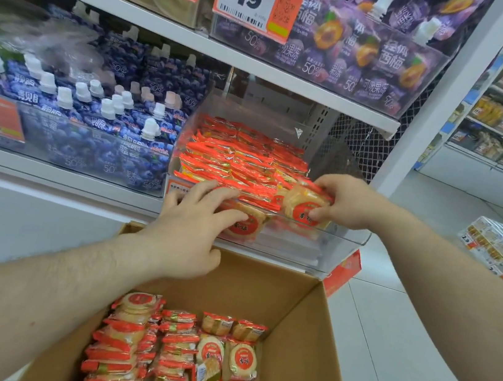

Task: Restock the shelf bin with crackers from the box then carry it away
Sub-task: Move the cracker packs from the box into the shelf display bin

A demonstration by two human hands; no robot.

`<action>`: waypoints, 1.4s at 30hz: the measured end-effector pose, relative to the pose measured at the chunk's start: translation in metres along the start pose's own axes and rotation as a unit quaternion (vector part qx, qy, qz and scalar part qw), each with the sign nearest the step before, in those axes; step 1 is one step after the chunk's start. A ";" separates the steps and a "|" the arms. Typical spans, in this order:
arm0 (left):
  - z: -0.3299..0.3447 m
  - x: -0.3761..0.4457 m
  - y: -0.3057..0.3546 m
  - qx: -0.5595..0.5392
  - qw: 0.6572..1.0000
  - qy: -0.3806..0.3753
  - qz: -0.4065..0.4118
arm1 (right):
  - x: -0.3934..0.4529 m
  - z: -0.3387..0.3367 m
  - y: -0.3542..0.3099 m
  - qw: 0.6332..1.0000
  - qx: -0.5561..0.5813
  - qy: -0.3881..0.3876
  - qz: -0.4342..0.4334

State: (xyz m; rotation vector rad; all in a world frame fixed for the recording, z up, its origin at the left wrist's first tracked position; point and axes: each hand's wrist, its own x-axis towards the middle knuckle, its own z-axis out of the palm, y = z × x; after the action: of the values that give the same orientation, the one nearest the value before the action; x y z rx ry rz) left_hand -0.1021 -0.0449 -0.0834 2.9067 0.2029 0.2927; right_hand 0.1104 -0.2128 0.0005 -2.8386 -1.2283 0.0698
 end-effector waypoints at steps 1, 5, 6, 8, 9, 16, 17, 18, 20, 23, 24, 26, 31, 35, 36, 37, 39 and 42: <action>0.000 0.000 0.000 -0.005 1.000 0.002 0.001 | 0.006 0.006 -0.003 1.000 -0.015 -0.023 -0.015; 0.001 -0.002 0.000 -0.017 1.000 0.010 0.002 | 0.021 0.028 -0.014 0.997 -0.070 -0.020 -0.039; 0.002 -0.002 0.001 -0.020 1.000 0.011 0.001 | 0.023 0.032 -0.015 0.997 -0.072 -0.007 -0.033; 0.004 -0.002 0.001 -0.019 1.000 0.012 0.002 | 0.025 0.035 -0.016 0.998 -0.058 0.014 -0.018; 0.005 -0.001 0.002 -0.016 1.000 0.013 0.002 | 0.025 0.035 -0.016 0.999 -0.046 0.020 -0.011; 0.006 -0.001 0.004 -0.019 1.000 0.013 -0.003 | 0.019 0.035 -0.026 1.000 0.007 0.017 0.021; 0.006 -0.001 0.004 -0.021 1.000 0.012 -0.001 | 0.020 0.034 -0.027 0.999 0.012 0.013 0.027; 0.005 -0.001 0.004 -0.022 1.000 0.013 0.000 | 0.020 0.034 -0.027 0.999 0.015 0.011 0.032; 0.004 -0.001 0.002 -0.025 1.000 0.018 -0.001 | 0.021 0.035 -0.029 0.998 0.032 0.002 0.045; 0.004 -0.007 0.000 -0.036 0.997 0.065 0.027 | 0.016 0.030 -0.033 0.994 0.066 -0.038 0.084; 0.006 -0.009 -0.001 -0.030 0.993 0.099 0.064 | 0.014 0.029 -0.034 0.993 0.054 -0.042 0.098; 0.013 -0.013 -0.001 -0.024 0.981 0.152 0.121 | 0.005 0.030 -0.037 0.993 0.018 0.040 0.114; 0.033 -0.022 0.000 -0.077 0.992 -0.072 0.068 | -0.050 0.083 -0.069 0.898 0.112 0.415 -0.097; 0.050 -0.024 -0.005 -0.012 0.967 -0.248 0.053 | -0.061 0.182 -0.074 0.961 0.179 0.196 -0.081; 0.054 -0.024 -0.007 -0.008 0.961 -0.272 0.046 | -0.060 0.207 -0.072 0.978 0.183 0.096 -0.041; 0.056 -0.025 -0.008 -0.007 0.957 -0.288 0.040 | -0.059 0.231 -0.068 0.982 0.189 -0.006 0.005; 0.059 -0.025 -0.010 -0.014 0.953 -0.300 0.032 | -0.060 0.275 -0.061 0.962 0.208 -0.151 0.090; 0.063 -0.026 -0.014 -0.042 0.948 -0.314 0.013 | -0.067 0.333 -0.057 0.920 0.238 -0.253 0.181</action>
State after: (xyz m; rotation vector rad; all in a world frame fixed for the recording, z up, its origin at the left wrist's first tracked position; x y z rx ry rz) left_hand -0.1155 -0.0476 -0.1514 2.7500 0.0424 -0.6033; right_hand 0.0028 -0.2139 -0.3271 -2.6194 -0.5773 1.0196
